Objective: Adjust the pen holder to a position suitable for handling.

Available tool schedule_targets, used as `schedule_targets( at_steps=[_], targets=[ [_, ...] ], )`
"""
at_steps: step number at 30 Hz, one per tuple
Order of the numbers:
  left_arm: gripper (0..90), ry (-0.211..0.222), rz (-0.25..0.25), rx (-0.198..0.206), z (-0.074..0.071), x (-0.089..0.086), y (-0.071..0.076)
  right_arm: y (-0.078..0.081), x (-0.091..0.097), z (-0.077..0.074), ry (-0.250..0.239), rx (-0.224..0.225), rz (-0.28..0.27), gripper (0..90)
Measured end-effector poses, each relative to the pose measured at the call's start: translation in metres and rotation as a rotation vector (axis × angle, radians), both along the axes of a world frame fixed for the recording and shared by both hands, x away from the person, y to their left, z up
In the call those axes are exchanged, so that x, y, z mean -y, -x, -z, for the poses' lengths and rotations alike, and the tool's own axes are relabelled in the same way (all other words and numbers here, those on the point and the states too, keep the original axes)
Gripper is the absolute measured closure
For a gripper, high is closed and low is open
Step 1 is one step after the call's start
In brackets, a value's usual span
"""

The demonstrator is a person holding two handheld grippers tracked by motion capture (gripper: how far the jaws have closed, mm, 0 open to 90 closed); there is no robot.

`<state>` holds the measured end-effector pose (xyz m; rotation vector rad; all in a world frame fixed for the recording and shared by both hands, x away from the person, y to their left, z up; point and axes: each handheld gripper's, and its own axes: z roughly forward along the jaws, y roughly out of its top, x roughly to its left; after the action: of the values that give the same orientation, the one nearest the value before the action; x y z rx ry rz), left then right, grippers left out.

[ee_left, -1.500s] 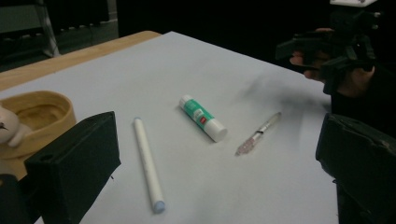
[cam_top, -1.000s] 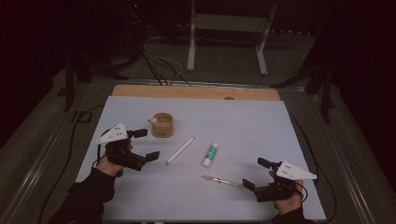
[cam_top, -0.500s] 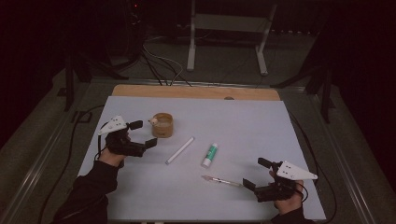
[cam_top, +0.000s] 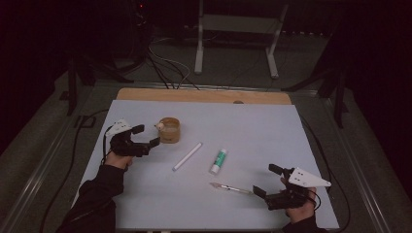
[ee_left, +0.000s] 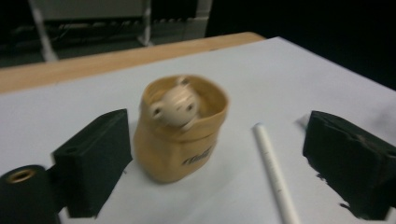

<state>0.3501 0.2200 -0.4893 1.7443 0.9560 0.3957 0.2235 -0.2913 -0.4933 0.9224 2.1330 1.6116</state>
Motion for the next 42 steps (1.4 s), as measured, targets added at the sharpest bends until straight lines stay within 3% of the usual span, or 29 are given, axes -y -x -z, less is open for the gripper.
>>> schedule_targets(
  at_steps=[6,13,17,20,23,25,27,31,42],
  targets=[
    [22.4,-0.019,-0.033,-0.043,0.01,-0.005,-0.007,0.0,0.0,0.0,-0.001,0.0,-0.001,0.0],
    [49.2,-0.071,-0.072,-0.109,0.022,-0.005,-0.019,0.0,0.0,0.0,0.0,0.0,-0.004,0.0],
    [63.3,-0.064,-0.104,-0.133,0.027,-0.007,-0.025,0.0,0.0,0.0,-0.002,-0.001,-0.004,0.0],
    [69.5,-0.076,-0.117,-0.14,0.029,-0.006,-0.028,0.0,0.001,0.0,-0.003,0.001,-0.003,0.0],
    [79.4,-0.09,-0.154,-0.178,0.034,-0.005,-0.036,0.0,0.0,0.0,0.001,0.0,-0.006,0.0],
    [80.7,-0.101,-0.16,-0.192,0.036,-0.004,-0.038,0.0,0.0,0.0,0.001,0.001,-0.007,0.0],
    [88.9,-0.11,-0.153,-0.201,0.038,-0.002,-0.042,0.0,0.0,0.0,0.0,0.0,-0.006,0.0],
    [90.0,-0.13,-0.151,-0.222,0.042,0.006,-0.048,-0.001,0.001,0.0,-0.004,0.0,-0.004,0.0],
    [90.0,-0.169,-0.128,-0.23,0.043,0.021,-0.055,-0.001,0.001,0.0,-0.002,0.001,-0.004,0.0]
  ],
)
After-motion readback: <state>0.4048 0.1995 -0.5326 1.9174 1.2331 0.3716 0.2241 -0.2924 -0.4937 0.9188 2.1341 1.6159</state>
